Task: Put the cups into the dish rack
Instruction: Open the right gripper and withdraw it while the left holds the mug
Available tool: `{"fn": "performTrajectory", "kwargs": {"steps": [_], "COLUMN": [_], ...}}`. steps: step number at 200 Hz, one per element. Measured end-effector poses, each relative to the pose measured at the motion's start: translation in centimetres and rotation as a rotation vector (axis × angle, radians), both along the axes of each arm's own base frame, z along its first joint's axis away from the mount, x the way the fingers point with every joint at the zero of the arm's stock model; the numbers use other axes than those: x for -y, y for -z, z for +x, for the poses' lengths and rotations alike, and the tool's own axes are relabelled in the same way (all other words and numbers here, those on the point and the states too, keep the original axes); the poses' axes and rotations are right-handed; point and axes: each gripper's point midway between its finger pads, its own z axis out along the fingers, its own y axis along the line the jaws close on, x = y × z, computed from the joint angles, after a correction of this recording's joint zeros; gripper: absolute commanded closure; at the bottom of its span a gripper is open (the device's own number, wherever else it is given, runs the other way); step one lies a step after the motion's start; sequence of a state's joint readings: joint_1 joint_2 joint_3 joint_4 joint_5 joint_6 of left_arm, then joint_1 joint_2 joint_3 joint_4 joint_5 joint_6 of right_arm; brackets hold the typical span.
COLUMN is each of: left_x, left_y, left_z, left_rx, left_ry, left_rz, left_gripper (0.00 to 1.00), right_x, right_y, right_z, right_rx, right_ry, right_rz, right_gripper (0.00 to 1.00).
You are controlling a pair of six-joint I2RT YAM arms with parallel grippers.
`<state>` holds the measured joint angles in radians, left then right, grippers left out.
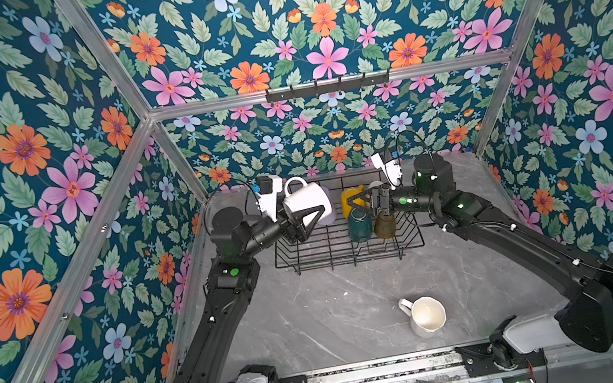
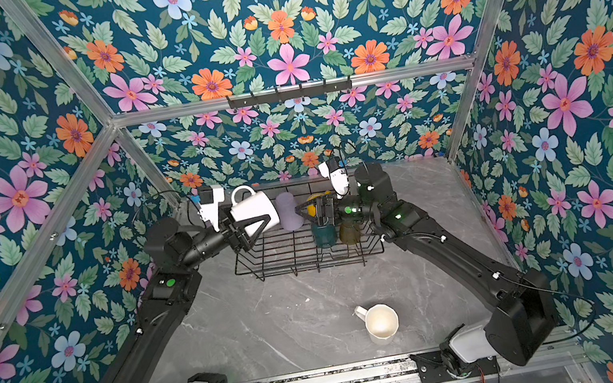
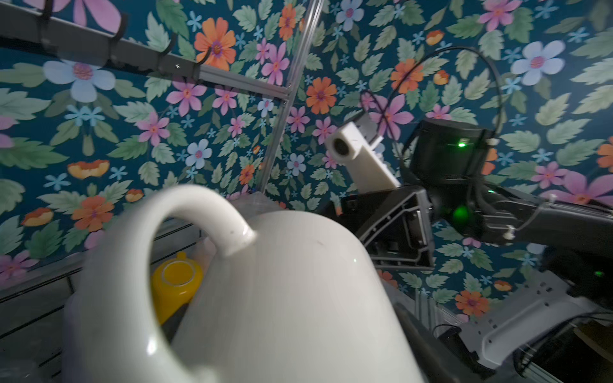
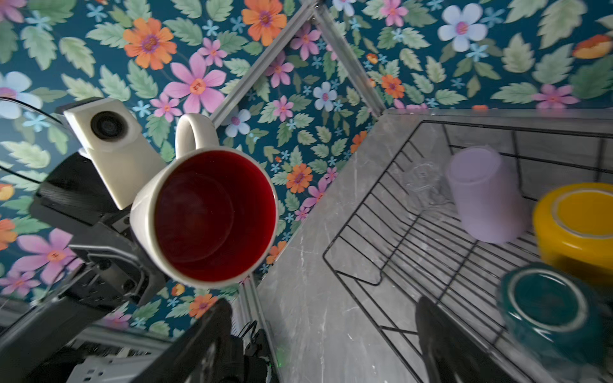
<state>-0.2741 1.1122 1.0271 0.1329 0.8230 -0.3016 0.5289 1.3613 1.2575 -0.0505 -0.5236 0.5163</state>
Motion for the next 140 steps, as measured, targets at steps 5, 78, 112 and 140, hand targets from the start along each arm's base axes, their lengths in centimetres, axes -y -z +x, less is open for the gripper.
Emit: {"fn": "performTrajectory", "kwargs": {"steps": [5, 78, 112, 140], "left_x": [-0.2, -3.7, -4.4, -4.5], "left_y": [0.4, 7.0, 10.4, 12.5], "left_z": [0.5, 6.0, 7.3, 7.9], "left_rx": [-0.018, -0.287, -0.39, -0.444], "left_ry": [-0.028, -0.339, -0.425, -0.461], "left_rz": [0.022, 0.357, 0.502, 0.588], "left_gripper": [1.0, 1.0, 1.0, 1.0], "right_x": [0.5, 7.3, 8.6, 9.0], "right_y": [0.1, 3.1, 3.7, 4.2], "right_z": [0.2, 1.9, 2.1, 1.9], "right_rx": [-0.001, -0.051, -0.056, -0.055], "right_ry": [0.028, 0.312, 0.355, 0.362], "right_rz": [-0.014, -0.171, -0.191, -0.209], "right_gripper": [0.1, 0.02, 0.01, 0.01]}}
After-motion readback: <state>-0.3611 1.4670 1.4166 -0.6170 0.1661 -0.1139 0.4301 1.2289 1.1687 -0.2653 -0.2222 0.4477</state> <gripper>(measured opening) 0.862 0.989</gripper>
